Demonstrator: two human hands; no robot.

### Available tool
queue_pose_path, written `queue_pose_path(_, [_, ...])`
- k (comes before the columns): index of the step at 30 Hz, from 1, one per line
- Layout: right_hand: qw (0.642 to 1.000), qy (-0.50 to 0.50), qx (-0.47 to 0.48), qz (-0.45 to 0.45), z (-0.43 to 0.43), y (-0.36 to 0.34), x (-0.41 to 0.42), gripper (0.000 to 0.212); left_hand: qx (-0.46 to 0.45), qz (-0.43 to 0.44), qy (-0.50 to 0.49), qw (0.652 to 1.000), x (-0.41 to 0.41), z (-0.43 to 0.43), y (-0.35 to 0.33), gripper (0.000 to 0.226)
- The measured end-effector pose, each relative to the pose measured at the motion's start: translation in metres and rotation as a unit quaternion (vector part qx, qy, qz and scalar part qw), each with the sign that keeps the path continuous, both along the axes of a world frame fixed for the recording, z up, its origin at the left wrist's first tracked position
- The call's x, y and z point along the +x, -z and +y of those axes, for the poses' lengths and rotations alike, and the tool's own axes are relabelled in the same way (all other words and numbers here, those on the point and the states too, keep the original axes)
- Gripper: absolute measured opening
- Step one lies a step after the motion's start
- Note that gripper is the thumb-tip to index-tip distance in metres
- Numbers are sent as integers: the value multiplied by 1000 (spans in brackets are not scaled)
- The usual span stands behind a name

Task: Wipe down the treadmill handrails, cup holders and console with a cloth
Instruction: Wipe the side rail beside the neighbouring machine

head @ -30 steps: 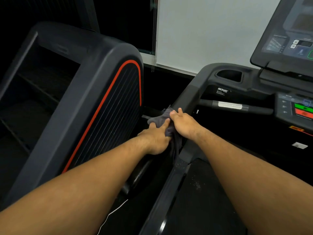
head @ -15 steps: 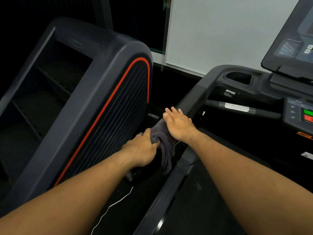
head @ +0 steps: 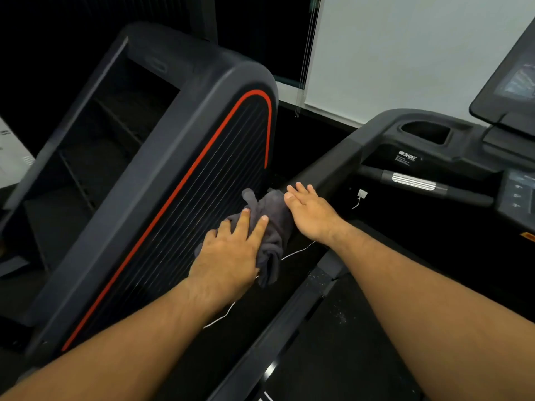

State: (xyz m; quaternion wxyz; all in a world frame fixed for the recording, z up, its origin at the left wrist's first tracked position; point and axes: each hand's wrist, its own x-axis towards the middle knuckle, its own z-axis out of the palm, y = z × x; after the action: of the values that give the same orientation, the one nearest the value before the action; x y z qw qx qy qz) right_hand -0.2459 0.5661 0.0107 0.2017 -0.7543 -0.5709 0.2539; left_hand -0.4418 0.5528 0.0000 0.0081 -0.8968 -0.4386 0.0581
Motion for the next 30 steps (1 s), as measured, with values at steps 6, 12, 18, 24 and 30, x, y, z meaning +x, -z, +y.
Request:
queue_pose_path(6, [1000,-5,-8,28,-13,-3,2,52,-144,-64,-100,982,14,34,-12,66])
queue_pose_path(12, [999,-4,1,48,-24,-5,4,51,-275,-202,-130,931,26,74,-7,55])
queue_pose_path(18, [997,29,8,67,-22,-10,-7,50,-181,-111,-102,972,16,39,-8,61])
queue_pose_path(24, [995,79,-19,53,-7,-12,-35,52,-38,-14,23,999,-30,-8,1,79])
queue_pose_path(30, [991,110,-16,72,-9,-16,-46,53,-52,-9,47,997,-35,2,2,82])
